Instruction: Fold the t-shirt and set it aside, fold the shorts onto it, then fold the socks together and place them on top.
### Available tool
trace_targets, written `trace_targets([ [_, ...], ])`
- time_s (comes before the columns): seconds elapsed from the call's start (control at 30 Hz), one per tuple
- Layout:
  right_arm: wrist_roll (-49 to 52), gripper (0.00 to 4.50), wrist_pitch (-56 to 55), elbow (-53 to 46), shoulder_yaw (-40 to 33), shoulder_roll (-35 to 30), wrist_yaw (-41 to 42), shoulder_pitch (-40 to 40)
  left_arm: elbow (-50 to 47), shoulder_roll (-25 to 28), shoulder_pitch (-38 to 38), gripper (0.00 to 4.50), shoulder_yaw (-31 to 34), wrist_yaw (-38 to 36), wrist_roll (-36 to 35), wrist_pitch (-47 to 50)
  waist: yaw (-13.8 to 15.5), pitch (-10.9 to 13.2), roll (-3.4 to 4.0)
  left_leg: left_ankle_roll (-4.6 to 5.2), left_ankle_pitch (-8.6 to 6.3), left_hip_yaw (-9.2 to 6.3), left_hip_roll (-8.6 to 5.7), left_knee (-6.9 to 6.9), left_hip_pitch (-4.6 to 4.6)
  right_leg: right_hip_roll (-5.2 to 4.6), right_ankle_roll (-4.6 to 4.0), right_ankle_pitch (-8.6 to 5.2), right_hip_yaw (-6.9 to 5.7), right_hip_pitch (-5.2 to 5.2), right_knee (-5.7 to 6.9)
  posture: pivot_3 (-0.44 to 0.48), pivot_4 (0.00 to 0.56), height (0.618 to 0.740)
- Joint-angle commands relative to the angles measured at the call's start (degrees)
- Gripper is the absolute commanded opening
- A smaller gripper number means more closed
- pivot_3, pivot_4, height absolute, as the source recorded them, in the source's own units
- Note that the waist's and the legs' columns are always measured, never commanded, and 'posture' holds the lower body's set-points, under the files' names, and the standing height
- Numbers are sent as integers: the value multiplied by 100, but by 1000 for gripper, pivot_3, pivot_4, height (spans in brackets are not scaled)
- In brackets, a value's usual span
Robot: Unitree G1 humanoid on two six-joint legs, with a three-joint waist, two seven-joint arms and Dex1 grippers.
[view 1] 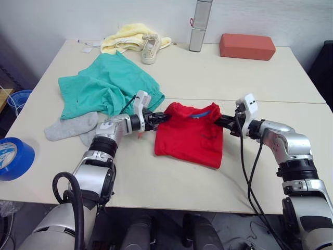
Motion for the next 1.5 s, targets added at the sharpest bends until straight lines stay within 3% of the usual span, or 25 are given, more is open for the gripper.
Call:
trace_targets([
  [0.03, -85, 2211, -308, -139, -409, -128, -149, 166, -255, 10, 106, 2227, 209, 354, 151, -484, 0, 0, 0, 0, 0, 0, 0, 0, 0, 0, 0, 0, 1, 0, 0, 0, 150, 740],
  [0.17, -45, 3652, -486, -318, -773, -286, -109, 408, -1009, 112, 495, 3525, 363, 465, 164, -938, -2, 0, 0, 0, 0, 6, 0, -1, 0, 0, 1, 0, 8, -4, 1, 0, 150, 740],
  [0.27, 6, 4492, -904, -721, -984, -477, 230, 688, -2125, 352, 1078, 3529, 323, 141, 128, -1162, -6, 0, 0, -2, -1, 10, 1, -9, 1, 1, 0, 0, 13, -8, -1, 0, 150, 740],
  [0.33, 7, 4499, -1152, -1142, -938, -651, 631, 907, -2825, 560, 1478, 3688, 208, -110, 176, -1281, -14, 0, 0, -4, -2, 19, 1, -11, 1, 4, 0, 0, 19, -12, 0, 0, 150, 740],
  [0.43, 17, 4500, -1682, -1829, -811, -829, 1253, 1293, -3752, 852, 2084, 4398, 134, -607, 159, -1868, -13, 0, 1, -3, -2, 41, 5, -11, 5, 9, 1, 0, 24, -23, 9, 0, 150, 740],
  [0.57, 178, 4500, -1934, -3136, -357, -775, 1897, 2074, -4712, 1243, 3011, 4476, 176, -1387, -198, -2226, -3, -1, 2, -2, -3, 46, 5, -8, 10, 5, 1, 0, 34, -25, -2, 0, 150, 740],
  [0.67, -123, 4500, -2070, -3681, 181, -510, 1724, 2497, -5231, 1506, 3707, 4476, 158, -1833, -351, -2428, -11, -1, 2, -34, -24, 38, 7, -11, 16, 0, -7, 4, 48, -23, -2, 0, 150, 740],
  [0.87, -1301, 4500, -2722, -3309, 1038, 37, 1021, 2515, -5986, 1867, 4740, 4476, 189, -2100, -418, -2567, -23, -1, 2, -39, -23, 37, 9, -11, 16, -8, -21, 8, 56, -33, 0, 0, 150, 740],
  [1.07, -2117, 4500, -3116, -2583, 1559, 261, 668, 2341, -6257, 1994, 5041, 4476, 312, -2043, -658, -2432, -11, -1, 2, -39, -24, 35, 7, -13, 12, -13, -26, 6, 54, -38, -4, 0, 150, 740],
  [1.2, -2559, 3612, -3509, -2263, 1626, 425, 168, 2221, -6311, 2045, 5060, 4500, 361, -2019, -722, -2409, -59, -5, 1, -42, -22, 33, 9, -17, 14, -11, -30, 4, 51, -37, -1, 0, 150, 740],
  [1.3, -2842, 2546, -3763, -2066, 1619, 470, -200, 2110, -6309, 2086, 5126, 4500, 364, -2039, -728, -2460, -131, -5, 1, -45, -18, 33, 9, -17, 17, -11, -30, 4, 51, -36, 6, 0, 150, 740],
  [1.5, -2750, 393, -3775, -2135, 1618, 314, -24, 2163, -6345, 2115, 5156, 4500, 328, -2119, -773, -2588, -135, -5, 1, -43, -17, 33, 8, -17, 17, -11, -31, 4, 50, -36, 9, 0, 150, 740],
])
